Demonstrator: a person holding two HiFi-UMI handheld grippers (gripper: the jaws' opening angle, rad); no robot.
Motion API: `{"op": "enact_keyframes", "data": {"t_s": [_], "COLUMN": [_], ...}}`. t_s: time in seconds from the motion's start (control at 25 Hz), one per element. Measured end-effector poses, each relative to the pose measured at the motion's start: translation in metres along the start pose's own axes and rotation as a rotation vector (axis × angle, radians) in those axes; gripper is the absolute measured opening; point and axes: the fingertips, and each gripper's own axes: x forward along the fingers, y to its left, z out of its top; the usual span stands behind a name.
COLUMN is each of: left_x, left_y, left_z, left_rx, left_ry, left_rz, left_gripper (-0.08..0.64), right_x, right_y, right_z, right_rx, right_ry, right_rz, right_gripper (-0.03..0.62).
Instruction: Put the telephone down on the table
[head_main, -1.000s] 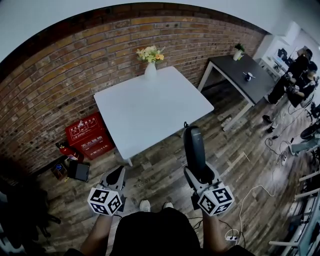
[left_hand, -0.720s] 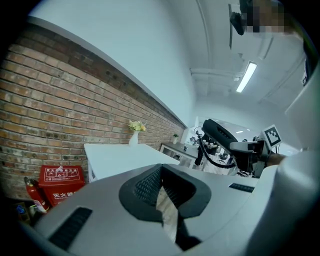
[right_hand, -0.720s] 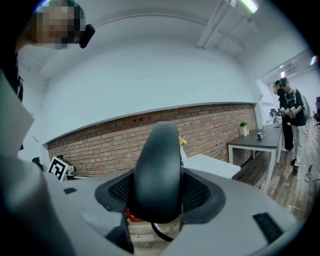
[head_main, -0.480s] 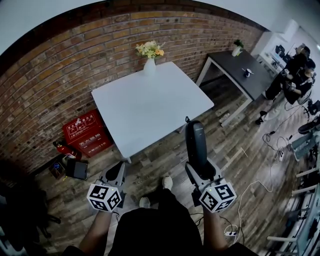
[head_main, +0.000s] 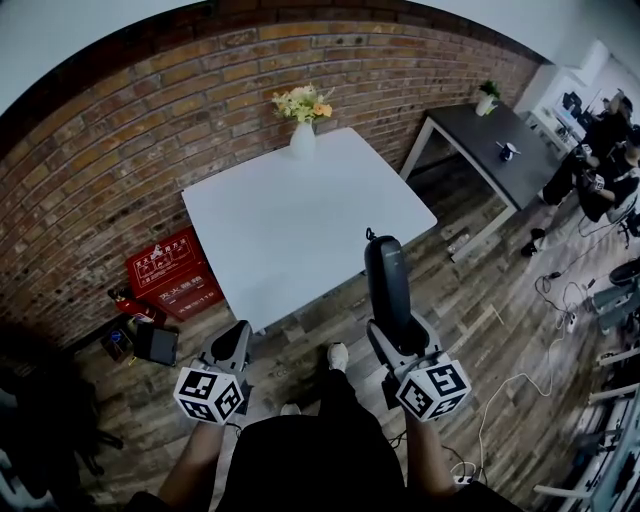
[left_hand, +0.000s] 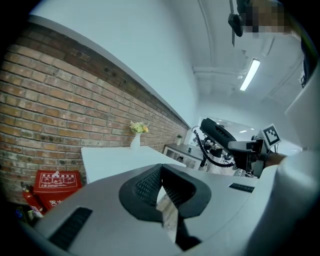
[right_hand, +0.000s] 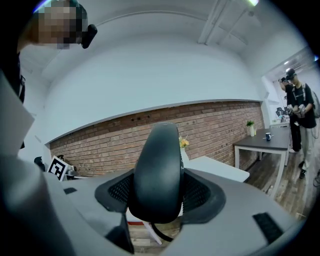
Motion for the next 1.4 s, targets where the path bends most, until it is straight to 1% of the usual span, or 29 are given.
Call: {"op": "enact_keyframes", "data": {"t_s": [0.16, 0.44, 0.64, 0.88, 1.16, 1.4], "left_x": [0.038, 0.110, 0.154, 0.204, 0.244, 0.263], "left_y": [0.000, -0.003, -0.002, 0.000, 0.006, 0.008], "left_z": [0.013, 0.042, 0.061, 0.075, 0.076, 0.081], "left_rx": [-0.004, 0.010, 0.001, -0.021, -0.037, -0.043], "left_ry": [-0.006, -0.010, -0.018, -0.037, -0.026, -0.030], "left_rz": [0.014, 0.060, 0.109, 0.172, 0.243, 0.291], "left_gripper": [0.014, 0.014, 0.014, 0.014, 0.014, 0.014], "right_x": [0.033, 0.090, 0.131, 0.180, 0.230, 0.257], "right_y": [-0.029, -0.085, -0.119, -0.159, -0.184, -0.196], "right_z": [0.008, 0.034, 0.044, 0.049, 0.047, 0.043], "right_rx": [-0.001, -0.009, -0.014, -0.034, -0.041, -0.048], "right_ry": [0.017, 0.036, 0.071, 0.119, 0.164, 0.195], "right_rz": [0.031, 0.095, 0.151, 0.228, 0.313, 0.375], "right_gripper": [0.281, 0.281, 0.281, 0.281, 0.281, 0.281]}}
